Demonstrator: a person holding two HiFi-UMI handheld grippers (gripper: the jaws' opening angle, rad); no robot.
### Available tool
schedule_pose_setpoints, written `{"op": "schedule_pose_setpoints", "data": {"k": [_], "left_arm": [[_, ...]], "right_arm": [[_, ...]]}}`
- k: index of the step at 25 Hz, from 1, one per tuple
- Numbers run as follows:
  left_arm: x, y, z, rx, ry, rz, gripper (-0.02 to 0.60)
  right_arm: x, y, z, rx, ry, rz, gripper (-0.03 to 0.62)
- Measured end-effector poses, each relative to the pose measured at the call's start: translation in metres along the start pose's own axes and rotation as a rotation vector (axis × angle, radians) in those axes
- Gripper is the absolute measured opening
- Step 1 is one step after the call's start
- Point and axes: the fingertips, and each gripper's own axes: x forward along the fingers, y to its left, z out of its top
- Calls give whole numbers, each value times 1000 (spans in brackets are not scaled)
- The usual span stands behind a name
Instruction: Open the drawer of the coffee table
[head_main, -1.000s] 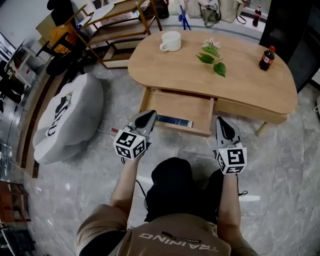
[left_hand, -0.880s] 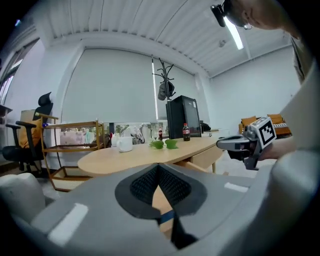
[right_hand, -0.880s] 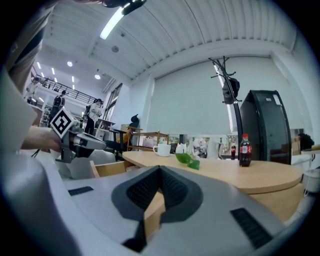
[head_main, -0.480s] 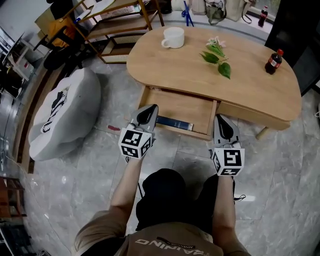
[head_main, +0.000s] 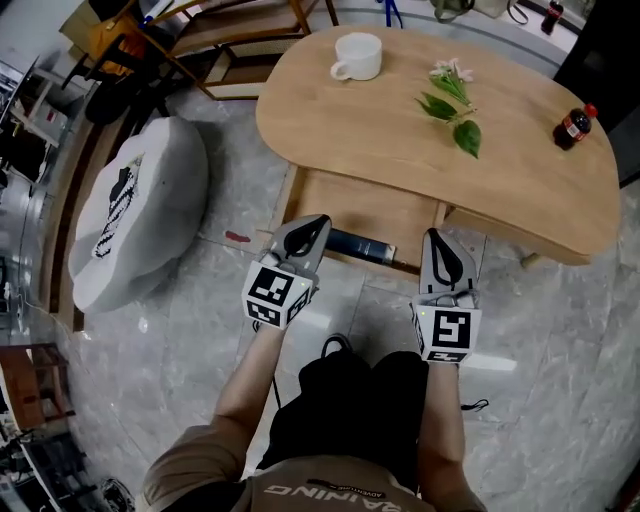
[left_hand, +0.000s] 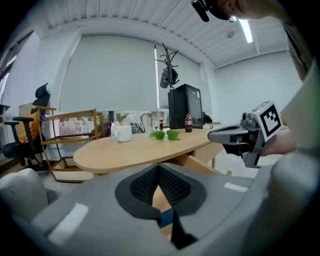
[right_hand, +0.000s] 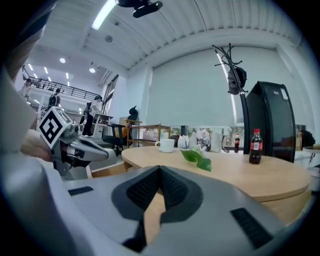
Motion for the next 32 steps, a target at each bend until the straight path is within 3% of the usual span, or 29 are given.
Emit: {"op": "schedule_pose_setpoints", "data": {"k": [4, 8, 16, 22, 26, 32], "left_arm": [[-22, 0, 40, -21, 69, -8, 5], [-48, -5, 96, -74, 88, -6, 6], [-126, -22, 266, -88, 58, -54, 6], [-187, -19, 367, -73, 98, -49, 6], [-219, -23, 428, -82, 49, -52, 6], [-249, -26, 481, -164, -10, -54, 6]], "right_arm": [[-9, -2, 39, 75, 53, 41, 5], [-29, -11, 110, 91, 52, 67, 5], [-61, 8, 271, -94, 109, 153, 5], [-96, 20, 387, -32, 91, 157, 5], [-117, 20, 446, 8, 73, 130, 5], [-146, 14, 522, 11, 35, 110, 5]]}}
